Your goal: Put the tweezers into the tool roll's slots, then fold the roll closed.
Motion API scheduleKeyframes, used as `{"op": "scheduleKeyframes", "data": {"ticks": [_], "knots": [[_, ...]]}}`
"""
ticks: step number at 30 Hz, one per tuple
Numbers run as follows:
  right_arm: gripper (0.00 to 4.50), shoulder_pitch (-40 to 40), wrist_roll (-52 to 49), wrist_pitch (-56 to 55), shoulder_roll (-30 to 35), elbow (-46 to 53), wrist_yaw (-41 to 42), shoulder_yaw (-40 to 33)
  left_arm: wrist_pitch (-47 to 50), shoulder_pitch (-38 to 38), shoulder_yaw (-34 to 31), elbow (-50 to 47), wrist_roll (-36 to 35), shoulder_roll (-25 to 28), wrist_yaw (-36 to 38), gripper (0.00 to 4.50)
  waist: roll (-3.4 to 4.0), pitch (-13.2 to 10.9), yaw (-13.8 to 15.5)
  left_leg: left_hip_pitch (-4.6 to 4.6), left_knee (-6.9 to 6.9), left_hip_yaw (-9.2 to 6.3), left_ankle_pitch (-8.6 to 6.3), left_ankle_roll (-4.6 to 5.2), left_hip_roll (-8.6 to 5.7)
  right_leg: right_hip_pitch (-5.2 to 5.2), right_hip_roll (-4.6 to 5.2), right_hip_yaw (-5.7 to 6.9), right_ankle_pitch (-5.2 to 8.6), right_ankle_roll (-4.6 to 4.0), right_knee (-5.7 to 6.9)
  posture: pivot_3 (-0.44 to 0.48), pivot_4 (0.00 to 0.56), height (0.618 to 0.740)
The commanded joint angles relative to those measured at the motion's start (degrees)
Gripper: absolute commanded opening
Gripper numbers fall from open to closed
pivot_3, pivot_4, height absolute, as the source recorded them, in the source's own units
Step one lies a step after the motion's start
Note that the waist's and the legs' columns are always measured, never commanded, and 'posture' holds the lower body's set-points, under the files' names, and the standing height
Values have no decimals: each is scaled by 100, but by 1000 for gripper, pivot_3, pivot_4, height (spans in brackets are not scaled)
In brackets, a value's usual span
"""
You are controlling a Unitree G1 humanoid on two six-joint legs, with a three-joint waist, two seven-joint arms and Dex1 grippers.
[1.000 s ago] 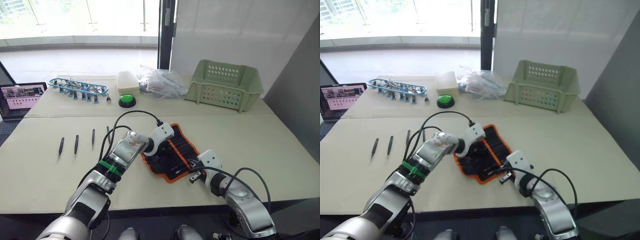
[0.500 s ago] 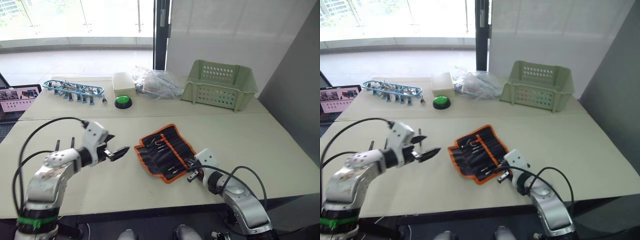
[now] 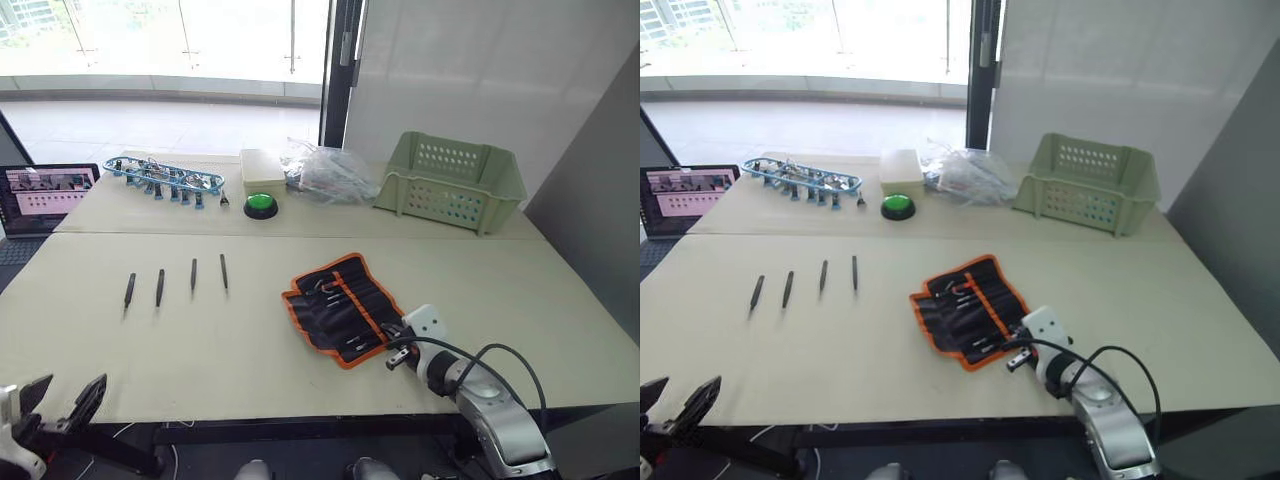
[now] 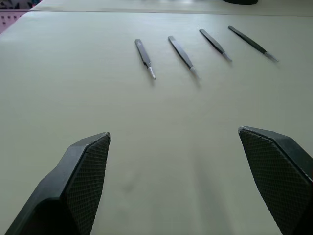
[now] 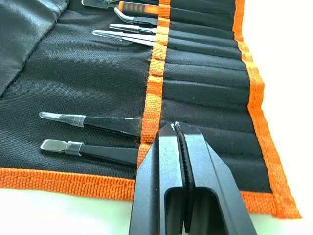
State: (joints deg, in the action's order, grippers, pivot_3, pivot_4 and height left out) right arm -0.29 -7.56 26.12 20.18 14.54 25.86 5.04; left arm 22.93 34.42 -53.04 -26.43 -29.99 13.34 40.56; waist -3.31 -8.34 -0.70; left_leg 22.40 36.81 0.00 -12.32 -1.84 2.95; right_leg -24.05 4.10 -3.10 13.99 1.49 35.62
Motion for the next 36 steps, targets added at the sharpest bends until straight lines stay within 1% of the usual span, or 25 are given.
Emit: {"op": "scheduleKeyframes", "data": {"ticks": [1,3,5,11,15,17,20,23,26,28,30,34,36], "knots": [[0,270,71,273,105,-600,32,39,-425,366,-105,-312,-212,-186,-128,4445,-3,4,3,3,0,1,0,-1,1,0,13,13,1,1,-11,0,150,721],[0,243,64,271,121,-615,56,33,-562,578,-28,-410,-259,-330,-199,4445,3,8,-5,21,0,-1,-1,-2,8,0,25,55,1,1,-51,0,150,721],[0,215,55,287,134,-612,72,34,-638,641,44,-410,-313,-354,-275,4445,3,9,-16,43,1,-3,-1,-2,14,-6,32,73,1,1,-73,0,150,721],[0,190,56,287,133,-612,104,40,-737,455,326,-268,-234,-203,-595,4445,2,10,-31,45,1,3,-1,-2,11,-9,41,68,1,1,-81,0,150,721],[0,254,70,215,48,-586,17,13,-407,-417,838,108,146,146,-1351,4445,6,13,-4,44,1,18,-1,-2,11,-10,32,72,0,1,-73,0,150,721],[0,311,85,167,10,-582,-27,12,-214,-889,940,305,71,259,-1691,4445,8,16,7,43,1,24,-1,-2,10,-9,27,79,0,2,-66,0,150,721],[0,389,87,135,-45,-533,-95,23,4,-1337,1141,569,178,493,-1956,4445,-4,26,-6,38,1,30,-1,-1,10,-6,25,85,-2,3,-59,0,150,721],[0,476,93,114,-100,-502,-147,35,243,-1837,1491,1003,379,761,-2195,4445,-5,31,-7,29,1,35,-6,6,4,-1,27,87,-18,16,-50,0,150,721],[0,504,90,118,-130,-456,-174,50,338,-2292,1691,1424,527,903,-2442,4445,-9,34,5,23,0,34,-8,10,2,1,25,92,-26,22,-38,0,150,721],[0,510,72,133,-123,-400,-186,40,458,-2606,1906,1699,749,991,-2664,4445,-6,36,27,18,0,32,-8,10,2,2,25,96,-31,24,-29,0,150,721],[0,486,50,161,-123,-357,-208,11,500,-2805,2198,1866,932,1127,-2637,4445,-3,38,45,7,0,32,-9,9,0,2,27,96,-31,23,-15,0,150,721],[0,423,18,201,-129,-303,-243,-34,691,-3272,2304,2302,1026,1224,-2815,4445,21,41,93,-2,0,32,-9,8,0,3,27,97,-31,23,-4,0,150,721],[0,403,7,226,-127,-274,-260,-41,563,-3517,2478,2783,1215,1428,-2671,4445,30,40,105,-6,0,33,-9,8,-1,3,28,97,-31,24,3,0,150,721]]}}
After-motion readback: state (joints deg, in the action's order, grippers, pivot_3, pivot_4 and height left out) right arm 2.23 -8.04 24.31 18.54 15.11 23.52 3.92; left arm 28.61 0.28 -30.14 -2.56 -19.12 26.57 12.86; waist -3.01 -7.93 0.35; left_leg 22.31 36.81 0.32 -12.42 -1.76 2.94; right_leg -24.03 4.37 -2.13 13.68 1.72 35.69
